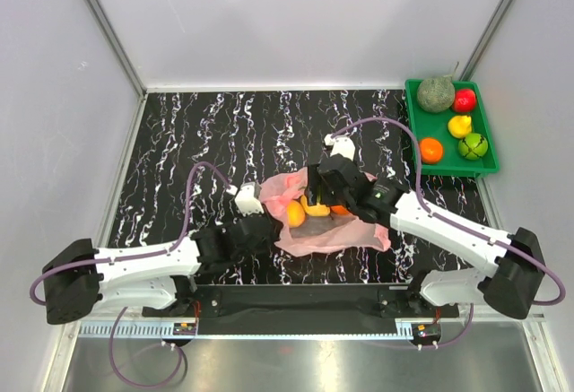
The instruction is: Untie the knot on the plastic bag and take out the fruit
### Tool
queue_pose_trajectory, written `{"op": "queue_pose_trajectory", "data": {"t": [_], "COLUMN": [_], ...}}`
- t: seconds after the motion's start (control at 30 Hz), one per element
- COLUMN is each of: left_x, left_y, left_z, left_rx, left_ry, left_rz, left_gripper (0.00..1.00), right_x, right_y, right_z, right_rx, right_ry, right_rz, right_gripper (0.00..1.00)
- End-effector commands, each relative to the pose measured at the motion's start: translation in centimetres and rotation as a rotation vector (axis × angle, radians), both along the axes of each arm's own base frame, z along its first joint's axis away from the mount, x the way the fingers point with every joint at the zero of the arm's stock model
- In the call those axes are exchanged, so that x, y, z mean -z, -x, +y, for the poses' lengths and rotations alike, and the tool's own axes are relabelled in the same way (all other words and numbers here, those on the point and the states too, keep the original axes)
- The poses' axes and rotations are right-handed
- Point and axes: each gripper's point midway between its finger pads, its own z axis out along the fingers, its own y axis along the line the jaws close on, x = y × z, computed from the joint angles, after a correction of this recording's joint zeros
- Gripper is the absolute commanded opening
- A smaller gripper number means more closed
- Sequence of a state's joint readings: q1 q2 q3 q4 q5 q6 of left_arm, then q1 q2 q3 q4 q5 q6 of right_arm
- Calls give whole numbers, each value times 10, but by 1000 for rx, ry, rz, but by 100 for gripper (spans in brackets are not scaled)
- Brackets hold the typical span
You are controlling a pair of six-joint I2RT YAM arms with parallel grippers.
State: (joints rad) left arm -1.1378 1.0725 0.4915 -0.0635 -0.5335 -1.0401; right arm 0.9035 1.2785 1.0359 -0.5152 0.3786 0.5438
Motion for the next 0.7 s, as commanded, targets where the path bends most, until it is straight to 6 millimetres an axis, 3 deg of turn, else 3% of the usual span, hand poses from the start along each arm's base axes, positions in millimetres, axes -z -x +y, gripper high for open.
{"op": "queue_pose_trajectory", "data": {"t": [0.0, 0.1, 0.2, 0.33, 0.43, 0.5, 0.6, 0.63, 0.67], "left_x": [-37, -50, -58, -53, -48, -44, -38, -37, -35], "left_y": [-15, -23, -30, -32, -31, -30, -28, -26, -24], "left_z": [-4, -3, -8, -14, -15, -15, -17, -18, -18], "left_rx": [-61, -86, -88, -76, -69, -65, -52, -42, -34], "left_ry": [65, 65, 52, 25, 22, 21, 25, 25, 23], "left_rz": [-83, -123, -135, -118, -110, -103, -89, -82, -80], "left_gripper": [0, 0, 0, 0, 0, 0, 0, 0, 0], "right_x": [-17, -32, -68, -135, -165, -161, -143, -125, -125], "right_y": [-3, 6, 10, 13, -6, -33, -74, -100, -114], "right_z": [21, 28, 20, -11, -45, -82, -107, -134, -148], "right_rx": [-101, -155, -156, -105, 45, 220, 344, 440, 486], "right_ry": [-65, -129, -217, -306, -255, -173, -153, -119, -123], "right_rz": [-69, -69, -162, -337, -432, -422, -327, -287, -281], "right_gripper": [0, 0, 0, 0, 1, 2, 0, 0, 0]}}
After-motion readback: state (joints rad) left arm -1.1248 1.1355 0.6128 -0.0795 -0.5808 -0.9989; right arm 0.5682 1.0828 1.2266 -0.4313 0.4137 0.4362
